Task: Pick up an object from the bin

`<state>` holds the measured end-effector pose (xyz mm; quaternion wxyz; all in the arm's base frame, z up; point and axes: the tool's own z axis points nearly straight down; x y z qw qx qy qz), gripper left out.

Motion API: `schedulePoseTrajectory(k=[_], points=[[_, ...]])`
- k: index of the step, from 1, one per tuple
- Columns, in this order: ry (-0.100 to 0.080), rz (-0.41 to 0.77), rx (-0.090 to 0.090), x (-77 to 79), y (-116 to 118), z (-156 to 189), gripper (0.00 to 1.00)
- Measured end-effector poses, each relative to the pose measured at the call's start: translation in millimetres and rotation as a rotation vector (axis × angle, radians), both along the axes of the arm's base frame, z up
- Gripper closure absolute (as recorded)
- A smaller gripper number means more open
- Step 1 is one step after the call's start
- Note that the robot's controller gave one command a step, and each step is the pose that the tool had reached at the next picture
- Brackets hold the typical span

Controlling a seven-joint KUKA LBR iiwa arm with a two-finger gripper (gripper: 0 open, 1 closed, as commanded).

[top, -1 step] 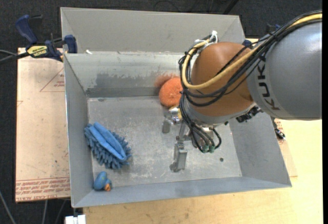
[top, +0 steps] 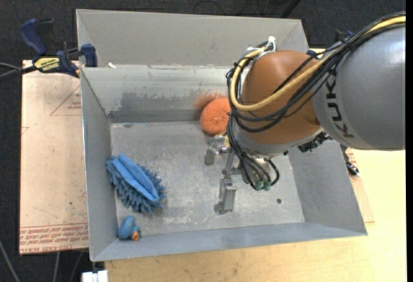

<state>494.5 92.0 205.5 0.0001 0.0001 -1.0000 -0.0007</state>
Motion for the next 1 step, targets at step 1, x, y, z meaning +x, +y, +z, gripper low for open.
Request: schedulePoseTrajectory(k=[1], points=[[-0.002, 0.049, 0.001, 6.7, 35.7, -64.7, 0.00]])
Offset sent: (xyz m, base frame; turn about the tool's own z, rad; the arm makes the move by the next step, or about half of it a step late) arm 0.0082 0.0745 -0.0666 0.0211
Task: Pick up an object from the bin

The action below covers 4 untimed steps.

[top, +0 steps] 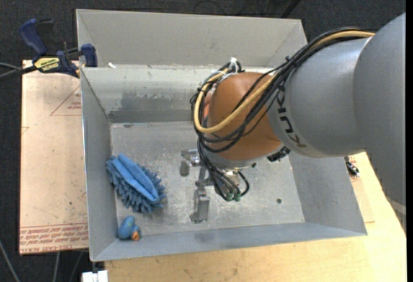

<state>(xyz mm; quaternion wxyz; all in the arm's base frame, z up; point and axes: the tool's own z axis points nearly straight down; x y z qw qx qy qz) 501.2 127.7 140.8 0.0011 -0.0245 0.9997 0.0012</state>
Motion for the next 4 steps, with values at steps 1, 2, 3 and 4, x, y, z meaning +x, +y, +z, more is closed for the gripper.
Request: schedulePoseTrajectory(k=[1, 2, 3, 4], points=[[0.011, -0.052, -0.002, -1.3, 30, -16, 0.00], [0.000, -0.311, 0.002, 13.4, 50, -8, 0.00], [0.006, -0.429, -0.001, 12.3, 85, -42, 0.00], [-0.001, -0.377, 0.003, 16.7, 98, -69, 1.00]])
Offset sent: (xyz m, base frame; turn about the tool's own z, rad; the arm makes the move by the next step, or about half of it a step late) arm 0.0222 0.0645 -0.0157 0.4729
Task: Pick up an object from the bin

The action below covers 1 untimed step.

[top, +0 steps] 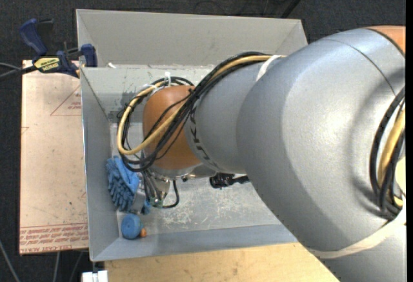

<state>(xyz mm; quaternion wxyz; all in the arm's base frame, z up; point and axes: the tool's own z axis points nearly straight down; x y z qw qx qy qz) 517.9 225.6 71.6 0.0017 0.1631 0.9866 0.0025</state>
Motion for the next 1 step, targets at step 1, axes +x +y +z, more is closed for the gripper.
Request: schedulePoseTrajectory(k=[1], points=[[0.000, 0.000, 0.000, 0.0, 0.0, 0.0, 1.00]])
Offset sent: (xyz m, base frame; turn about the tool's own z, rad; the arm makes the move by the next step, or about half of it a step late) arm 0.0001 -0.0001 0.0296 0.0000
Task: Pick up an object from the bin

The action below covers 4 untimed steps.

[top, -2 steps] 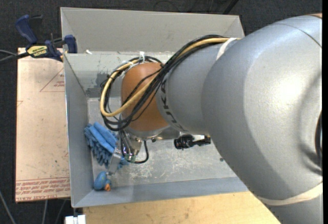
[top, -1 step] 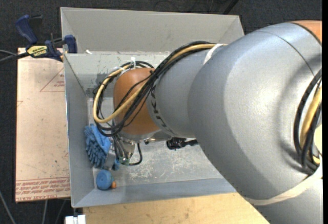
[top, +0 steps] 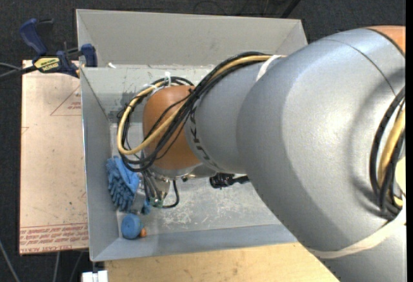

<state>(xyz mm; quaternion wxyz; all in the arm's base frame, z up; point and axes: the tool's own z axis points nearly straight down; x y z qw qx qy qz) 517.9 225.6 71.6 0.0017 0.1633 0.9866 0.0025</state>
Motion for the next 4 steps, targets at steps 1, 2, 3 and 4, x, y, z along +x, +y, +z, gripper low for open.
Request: schedulePoseTrajectory(k=[1, 2, 3, 4], points=[[0.001, 0.000, -0.001, -0.5, 0, 3, 1.00], [0.002, -0.001, -0.001, -0.9, -1, 12, 1.00], [0.000, 0.000, 0.000, -0.4, 0, 20, 1.00], [0.000, 0.001, 0.000, -0.4, 0, 26, 1.00]])
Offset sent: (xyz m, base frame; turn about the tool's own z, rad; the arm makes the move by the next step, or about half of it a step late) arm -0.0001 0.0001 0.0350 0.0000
